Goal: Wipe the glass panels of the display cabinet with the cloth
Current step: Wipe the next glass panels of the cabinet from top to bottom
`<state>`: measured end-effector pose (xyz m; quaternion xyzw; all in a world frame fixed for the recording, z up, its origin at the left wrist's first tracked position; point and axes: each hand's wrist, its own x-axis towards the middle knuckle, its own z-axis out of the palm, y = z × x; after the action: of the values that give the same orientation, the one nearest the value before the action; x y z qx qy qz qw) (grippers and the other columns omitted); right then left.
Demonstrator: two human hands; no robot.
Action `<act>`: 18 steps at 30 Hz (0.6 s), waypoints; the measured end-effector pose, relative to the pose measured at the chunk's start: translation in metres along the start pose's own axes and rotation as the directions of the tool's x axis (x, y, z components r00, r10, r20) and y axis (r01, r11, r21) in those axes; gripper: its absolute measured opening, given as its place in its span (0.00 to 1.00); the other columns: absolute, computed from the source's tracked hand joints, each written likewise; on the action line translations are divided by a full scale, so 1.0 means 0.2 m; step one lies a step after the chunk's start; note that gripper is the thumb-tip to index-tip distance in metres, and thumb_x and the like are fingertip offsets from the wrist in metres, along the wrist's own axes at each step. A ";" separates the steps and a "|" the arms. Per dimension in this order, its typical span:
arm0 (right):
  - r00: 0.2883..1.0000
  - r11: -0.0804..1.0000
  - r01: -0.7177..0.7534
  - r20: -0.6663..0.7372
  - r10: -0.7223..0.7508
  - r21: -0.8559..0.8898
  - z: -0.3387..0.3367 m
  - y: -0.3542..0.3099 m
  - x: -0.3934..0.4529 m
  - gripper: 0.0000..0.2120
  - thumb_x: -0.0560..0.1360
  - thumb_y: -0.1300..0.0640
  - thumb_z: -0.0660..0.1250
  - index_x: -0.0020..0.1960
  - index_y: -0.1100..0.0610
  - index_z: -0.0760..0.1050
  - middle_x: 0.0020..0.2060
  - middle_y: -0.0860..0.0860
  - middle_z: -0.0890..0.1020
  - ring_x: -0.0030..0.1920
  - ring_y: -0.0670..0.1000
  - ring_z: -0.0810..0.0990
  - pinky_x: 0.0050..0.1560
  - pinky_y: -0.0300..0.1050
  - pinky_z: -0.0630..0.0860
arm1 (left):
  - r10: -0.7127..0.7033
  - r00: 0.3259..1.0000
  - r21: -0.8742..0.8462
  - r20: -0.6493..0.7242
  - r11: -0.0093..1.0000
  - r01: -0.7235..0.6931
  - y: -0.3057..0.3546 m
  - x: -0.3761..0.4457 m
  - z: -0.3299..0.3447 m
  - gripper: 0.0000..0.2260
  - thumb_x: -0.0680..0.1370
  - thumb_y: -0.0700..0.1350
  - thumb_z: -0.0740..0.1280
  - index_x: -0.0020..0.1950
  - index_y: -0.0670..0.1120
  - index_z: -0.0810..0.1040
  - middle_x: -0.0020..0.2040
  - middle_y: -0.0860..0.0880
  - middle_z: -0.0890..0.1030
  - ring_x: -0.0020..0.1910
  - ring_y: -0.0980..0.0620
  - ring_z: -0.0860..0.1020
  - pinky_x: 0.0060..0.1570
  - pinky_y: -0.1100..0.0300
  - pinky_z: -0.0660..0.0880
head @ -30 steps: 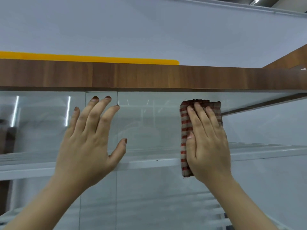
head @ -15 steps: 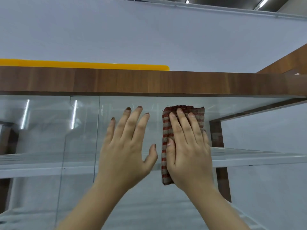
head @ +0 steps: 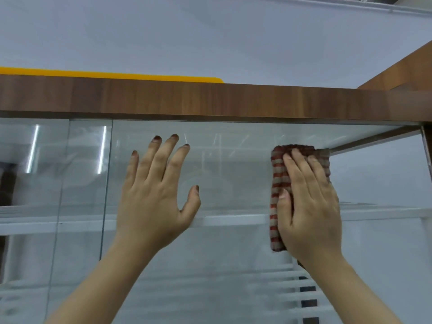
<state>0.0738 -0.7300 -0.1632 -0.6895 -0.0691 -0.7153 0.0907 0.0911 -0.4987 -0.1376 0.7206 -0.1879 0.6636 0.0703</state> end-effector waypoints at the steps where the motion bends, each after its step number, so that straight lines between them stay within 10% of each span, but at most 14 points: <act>1: 1.000 1.000 0.006 0.002 -0.006 -0.012 0.00 -0.01 -0.04 0.25 0.76 0.52 0.50 0.72 0.55 0.61 0.72 0.50 0.64 0.73 0.52 0.58 0.68 0.59 0.61 | 0.001 1.000 0.000 0.000 1.000 -0.001 0.00 0.00 0.00 0.29 0.73 0.55 0.55 0.72 0.46 0.63 0.73 0.46 0.63 0.73 0.45 0.57 0.71 0.45 0.51; 7: 0.977 0.979 0.202 0.073 -0.201 -0.016 0.04 -0.13 0.02 0.25 0.76 0.51 0.51 0.73 0.53 0.61 0.72 0.50 0.64 0.73 0.51 0.58 0.68 0.53 0.58 | 0.003 1.000 0.005 -0.003 1.000 -0.003 0.00 -0.01 0.00 0.29 0.73 0.55 0.55 0.72 0.45 0.62 0.73 0.45 0.63 0.73 0.44 0.58 0.71 0.45 0.50; 18: 1.000 1.000 -0.005 -0.013 0.004 -0.025 -0.03 0.15 0.05 0.26 0.76 0.51 0.49 0.73 0.54 0.59 0.73 0.50 0.62 0.73 0.50 0.56 0.71 0.55 0.57 | -0.002 1.000 -0.008 -0.026 1.000 0.002 0.01 0.00 0.00 0.29 0.73 0.56 0.54 0.71 0.44 0.63 0.72 0.44 0.63 0.73 0.44 0.57 0.70 0.43 0.51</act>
<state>0.0736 -0.7612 -0.1538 -0.6860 -0.0579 -0.7205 0.0840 0.0912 -0.4999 -0.1382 0.7120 -0.1889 0.6720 0.0761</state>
